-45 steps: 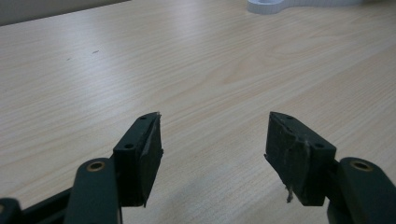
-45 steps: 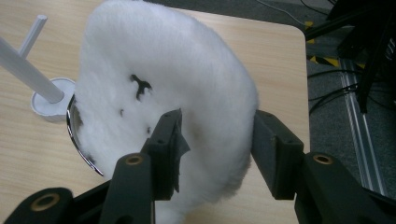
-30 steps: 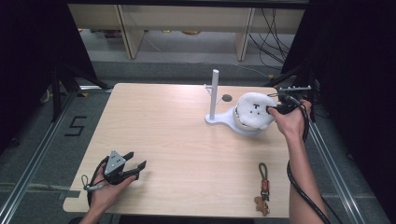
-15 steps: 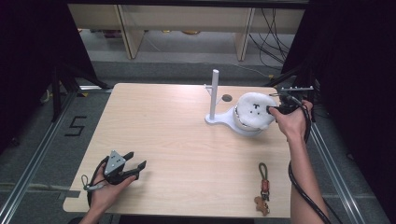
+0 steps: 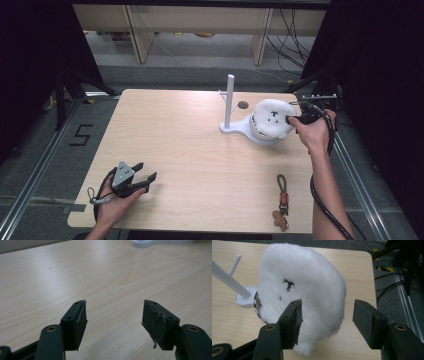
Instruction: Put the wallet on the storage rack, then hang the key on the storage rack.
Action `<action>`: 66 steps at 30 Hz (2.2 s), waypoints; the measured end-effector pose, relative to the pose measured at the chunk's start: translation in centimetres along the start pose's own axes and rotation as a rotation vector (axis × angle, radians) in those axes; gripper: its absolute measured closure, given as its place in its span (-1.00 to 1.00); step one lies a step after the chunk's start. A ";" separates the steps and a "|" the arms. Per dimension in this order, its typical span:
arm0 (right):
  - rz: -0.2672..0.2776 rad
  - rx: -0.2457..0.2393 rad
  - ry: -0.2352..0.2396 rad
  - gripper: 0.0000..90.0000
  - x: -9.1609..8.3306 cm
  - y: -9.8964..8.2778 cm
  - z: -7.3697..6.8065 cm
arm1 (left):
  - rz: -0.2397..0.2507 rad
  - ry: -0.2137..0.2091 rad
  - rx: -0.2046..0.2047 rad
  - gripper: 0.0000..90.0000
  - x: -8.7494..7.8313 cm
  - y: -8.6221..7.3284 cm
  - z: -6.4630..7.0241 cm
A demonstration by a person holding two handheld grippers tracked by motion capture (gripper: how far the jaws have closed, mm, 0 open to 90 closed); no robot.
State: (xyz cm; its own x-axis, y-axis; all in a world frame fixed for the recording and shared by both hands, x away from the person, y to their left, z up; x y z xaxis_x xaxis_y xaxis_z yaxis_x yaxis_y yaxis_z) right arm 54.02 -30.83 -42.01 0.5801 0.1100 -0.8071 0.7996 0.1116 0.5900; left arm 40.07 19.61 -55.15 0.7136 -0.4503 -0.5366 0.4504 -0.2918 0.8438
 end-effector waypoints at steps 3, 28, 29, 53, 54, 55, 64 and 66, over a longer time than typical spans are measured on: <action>-0.015 0.020 -0.002 -0.10 -0.1 -0.5 -0.1 | -0.001 0.001 0.001 -0.21 0.0 0.0 0.0; -0.178 0.073 0.055 -0.06 -0.6 -7.9 -0.2 | 0.000 0.001 -0.006 -0.21 0.0 0.0 -0.1; -0.191 0.111 0.054 -0.05 -0.6 -8.3 -0.6 | 0.000 0.001 -0.004 -0.21 0.0 0.0 -0.1; -0.547 0.135 0.070 0.32 -0.4 -15.0 -3.6 | -0.002 -0.005 0.012 -0.21 0.2 0.0 0.1; -0.557 0.140 0.071 0.33 -0.5 -15.4 -3.7 | -0.001 -0.004 0.009 -0.21 0.1 0.0 0.1; -0.581 0.140 0.072 0.33 -0.3 -16.2 -4.0 | 0.000 -0.004 0.013 -0.21 0.0 0.0 0.1; -0.617 0.083 0.100 0.43 0.4 -17.9 -4.8 | 0.006 -0.009 0.016 -0.21 0.0 0.0 0.3; -0.614 0.095 0.099 0.44 0.2 -18.1 -4.9 | 0.002 -0.003 0.021 -0.21 0.0 0.0 0.3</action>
State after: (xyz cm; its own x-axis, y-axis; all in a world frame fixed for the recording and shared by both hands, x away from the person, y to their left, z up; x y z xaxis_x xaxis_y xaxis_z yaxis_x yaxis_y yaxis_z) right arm 38.90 -28.00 -52.77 -0.0026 0.1448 -0.9895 0.9953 0.0958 0.0114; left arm 39.88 19.37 -55.15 0.7128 -0.4532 -0.5353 0.4376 -0.3091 0.8444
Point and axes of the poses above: each handheld gripper's, and its own axes: x roughly forward along the jaws, y roughly out of its top, z roughly to its right, the point moved 7 cm from there along x, roughly forward along the jaws, and after that the axes turned 8 degrees about -z, right-handed, at the moved point
